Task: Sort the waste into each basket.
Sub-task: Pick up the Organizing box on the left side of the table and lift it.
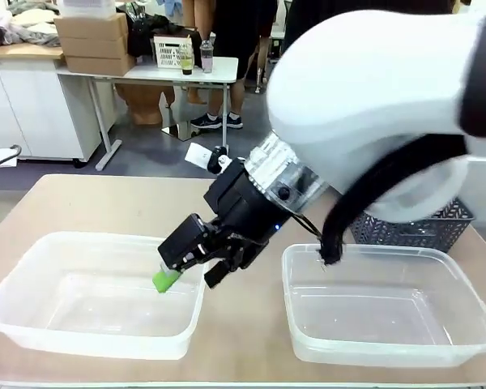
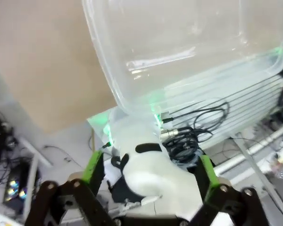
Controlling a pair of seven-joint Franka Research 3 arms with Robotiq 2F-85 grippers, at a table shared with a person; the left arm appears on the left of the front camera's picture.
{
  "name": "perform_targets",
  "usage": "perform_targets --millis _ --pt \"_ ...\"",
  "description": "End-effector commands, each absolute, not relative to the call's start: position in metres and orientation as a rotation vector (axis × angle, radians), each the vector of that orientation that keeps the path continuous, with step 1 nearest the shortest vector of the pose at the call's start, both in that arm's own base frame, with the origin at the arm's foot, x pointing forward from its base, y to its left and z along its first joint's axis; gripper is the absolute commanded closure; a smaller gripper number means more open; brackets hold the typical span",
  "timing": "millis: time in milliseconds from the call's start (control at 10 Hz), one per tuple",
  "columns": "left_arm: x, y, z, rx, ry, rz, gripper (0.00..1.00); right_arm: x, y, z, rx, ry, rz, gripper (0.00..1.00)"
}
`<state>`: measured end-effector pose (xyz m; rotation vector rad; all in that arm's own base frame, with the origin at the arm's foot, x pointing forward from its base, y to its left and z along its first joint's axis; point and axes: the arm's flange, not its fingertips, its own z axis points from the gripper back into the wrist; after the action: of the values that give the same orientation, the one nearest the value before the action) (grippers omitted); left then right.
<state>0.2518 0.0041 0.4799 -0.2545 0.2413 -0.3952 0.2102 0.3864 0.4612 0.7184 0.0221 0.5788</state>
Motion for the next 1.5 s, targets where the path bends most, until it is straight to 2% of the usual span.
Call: perform_targets --millis 0,100,200,300,500,700,800,900,1000,1100,1200,1400 --pt "0.254 0.003 0.486 -0.258 0.254 -0.415 0.00 0.201 0.369 0.469 0.762 0.023 0.522 0.00" --pt "0.254 0.003 0.486 -0.258 0.254 -0.415 0.00 0.210 0.386 0.461 0.718 0.022 0.579 0.00" --pt "0.253 0.001 0.481 -0.263 0.242 -0.410 0.00 0.208 0.391 0.464 0.514 0.051 0.243 0.00" --pt "0.257 -0.010 0.459 -0.157 0.135 -0.286 0.00 0.210 0.416 0.452 0.396 0.083 0.067 0.00" --pt "0.250 -0.014 0.428 -0.115 0.033 -0.267 0.00 0.224 0.429 0.437 0.237 -0.002 -0.226 0.00" --pt "0.249 -0.008 0.392 -0.095 0.010 -0.300 0.00 0.238 0.443 0.422 0.163 0.004 -0.240 0.00" --pt "0.252 -0.003 0.375 -0.155 0.071 -0.338 0.00 0.243 0.439 0.419 0.130 0.024 -0.239 0.00" --pt "0.263 0.001 0.373 -0.244 0.348 -0.365 0.00 0.228 0.406 0.413 0.254 -0.089 -0.122 0.00" --pt "0.305 -0.006 0.466 -0.133 0.036 -0.309 0.00 0.228 0.406 0.413 0.254 -0.089 -0.122 0.00" --pt "0.305 -0.006 0.466 -0.133 0.036 -0.309 0.00 0.228 0.406 0.413 0.254 -0.089 -0.122 0.00" --pt "0.310 -0.004 0.434 -0.177 0.164 -0.330 0.00 0.233 0.409 0.411 0.195 -0.066 -0.184 0.00" --pt "0.307 -0.013 0.392 -0.200 0.132 -0.258 0.00 0.242 0.436 0.400 0.182 -0.021 -0.253 0.00"
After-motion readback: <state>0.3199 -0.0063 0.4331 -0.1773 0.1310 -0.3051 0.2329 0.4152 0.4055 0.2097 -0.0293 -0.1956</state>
